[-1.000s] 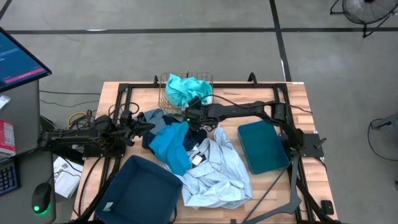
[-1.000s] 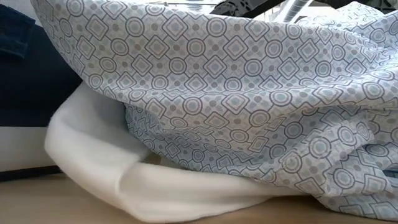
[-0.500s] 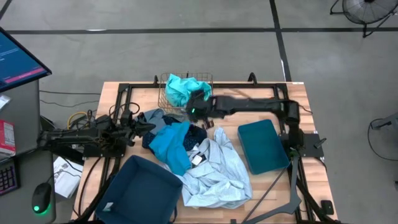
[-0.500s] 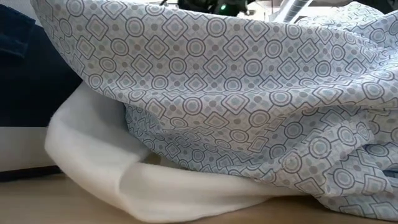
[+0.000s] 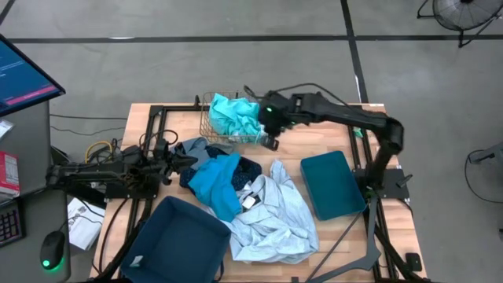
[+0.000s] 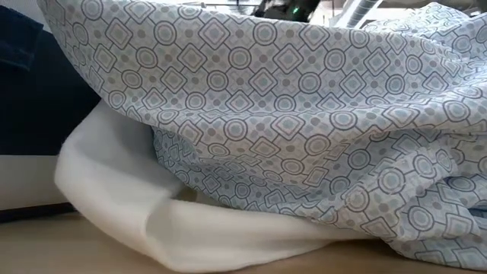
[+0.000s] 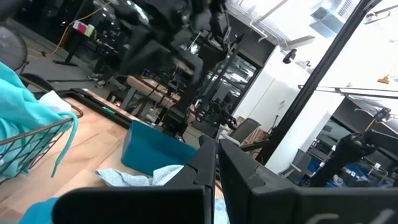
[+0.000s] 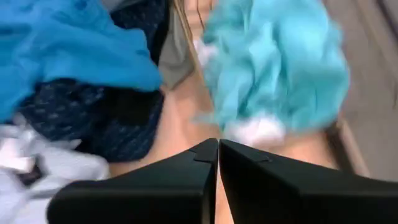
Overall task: Pick & Place Cloths
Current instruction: Put the light blue short pants into the gold wire basket, then put the light blue shorts into the gold wire basket
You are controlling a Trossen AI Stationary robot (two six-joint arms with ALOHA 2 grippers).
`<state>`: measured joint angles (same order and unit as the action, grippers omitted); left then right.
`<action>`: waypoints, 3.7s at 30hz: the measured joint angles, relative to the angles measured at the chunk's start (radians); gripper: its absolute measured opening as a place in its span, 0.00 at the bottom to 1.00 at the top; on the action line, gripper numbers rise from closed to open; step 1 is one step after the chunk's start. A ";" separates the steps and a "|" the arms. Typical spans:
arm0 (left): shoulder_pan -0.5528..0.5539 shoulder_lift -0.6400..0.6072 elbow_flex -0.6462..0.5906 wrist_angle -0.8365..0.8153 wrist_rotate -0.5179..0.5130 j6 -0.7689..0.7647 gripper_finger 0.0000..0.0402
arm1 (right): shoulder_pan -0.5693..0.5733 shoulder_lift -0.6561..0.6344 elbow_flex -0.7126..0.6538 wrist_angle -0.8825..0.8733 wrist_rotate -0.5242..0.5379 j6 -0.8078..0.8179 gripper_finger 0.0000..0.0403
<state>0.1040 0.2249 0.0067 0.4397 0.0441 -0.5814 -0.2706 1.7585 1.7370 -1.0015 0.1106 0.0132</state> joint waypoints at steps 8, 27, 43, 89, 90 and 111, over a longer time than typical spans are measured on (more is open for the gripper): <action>0.000 0.000 0.000 0.005 0.000 0.000 0.01 | 0.205 -0.167 -0.286 0.097 0.257 0.662 0.04; 0.000 0.006 0.000 0.014 0.004 0.000 0.01 | 0.225 0.196 -0.484 0.736 0.447 1.114 0.61; 0.000 0.006 0.000 0.014 0.000 0.000 0.01 | 0.191 0.160 -0.441 0.774 0.305 0.975 0.01; 0.000 0.019 0.000 0.034 0.001 0.000 0.01 | 0.140 0.239 -0.354 0.641 0.246 1.016 0.01; 0.000 0.019 0.000 0.034 0.001 0.000 0.01 | 0.145 0.224 -0.342 0.647 0.245 1.004 0.01; 0.000 0.026 0.000 0.039 -0.001 0.000 0.01 | -0.129 0.147 -0.247 0.628 0.120 0.663 0.00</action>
<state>0.1040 0.2512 0.0067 0.4790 0.0433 -0.5816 -0.3992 1.9054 1.4905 -0.3738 0.2303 0.6764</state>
